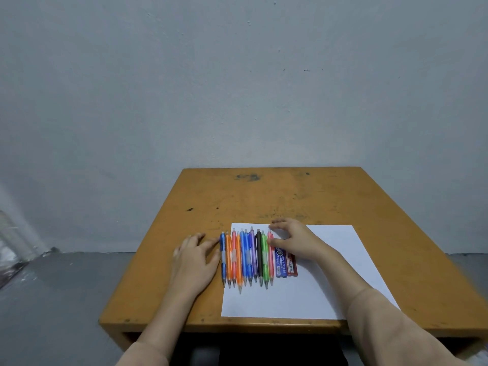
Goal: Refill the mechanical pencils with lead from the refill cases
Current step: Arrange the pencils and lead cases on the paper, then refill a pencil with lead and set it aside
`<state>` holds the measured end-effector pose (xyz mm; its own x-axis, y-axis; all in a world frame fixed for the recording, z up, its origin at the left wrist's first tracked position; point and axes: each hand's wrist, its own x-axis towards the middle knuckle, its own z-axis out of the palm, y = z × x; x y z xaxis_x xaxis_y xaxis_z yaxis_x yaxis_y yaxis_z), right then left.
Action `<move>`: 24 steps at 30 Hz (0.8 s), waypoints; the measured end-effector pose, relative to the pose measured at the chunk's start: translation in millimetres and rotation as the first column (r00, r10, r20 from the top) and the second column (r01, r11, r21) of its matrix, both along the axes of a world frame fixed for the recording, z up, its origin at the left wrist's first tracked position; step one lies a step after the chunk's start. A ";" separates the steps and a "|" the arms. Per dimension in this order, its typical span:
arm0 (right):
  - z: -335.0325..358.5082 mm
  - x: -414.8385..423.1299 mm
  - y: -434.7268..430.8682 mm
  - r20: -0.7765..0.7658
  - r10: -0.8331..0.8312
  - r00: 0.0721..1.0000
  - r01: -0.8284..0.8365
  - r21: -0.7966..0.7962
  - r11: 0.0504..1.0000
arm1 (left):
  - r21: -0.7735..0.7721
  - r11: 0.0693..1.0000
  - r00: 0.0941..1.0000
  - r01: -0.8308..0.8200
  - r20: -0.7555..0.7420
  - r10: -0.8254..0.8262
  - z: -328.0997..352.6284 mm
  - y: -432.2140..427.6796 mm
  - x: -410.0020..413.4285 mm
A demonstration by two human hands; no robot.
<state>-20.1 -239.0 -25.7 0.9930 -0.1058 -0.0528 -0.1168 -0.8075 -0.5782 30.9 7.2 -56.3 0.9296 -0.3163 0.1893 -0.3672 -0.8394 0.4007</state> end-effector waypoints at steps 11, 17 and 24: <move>7.4 1.3 4.8 -0.006 -0.110 0.994 0.110 0.163 0.981 | 0.001 0.999 0.999 -0.052 0.017 0.052 3.6 -3.1 -3.6; 13.8 3.6 16.8 0.030 -0.183 0.983 0.175 0.172 0.970 | -0.007 0.998 0.998 -0.062 0.023 0.062 4.3 -2.4 -5.4; 29.2 -1.5 36.9 0.110 -0.381 0.918 0.275 0.515 0.812 | -0.010 0.998 0.997 -0.067 0.024 0.067 2.6 -1.1 -4.3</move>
<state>-21.6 -202.1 3.5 0.8975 -0.4409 0.0099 -0.1643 -0.3552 -0.9203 26.6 6.2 -53.7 0.9436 -0.2518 0.2152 -0.3204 -0.8586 0.4001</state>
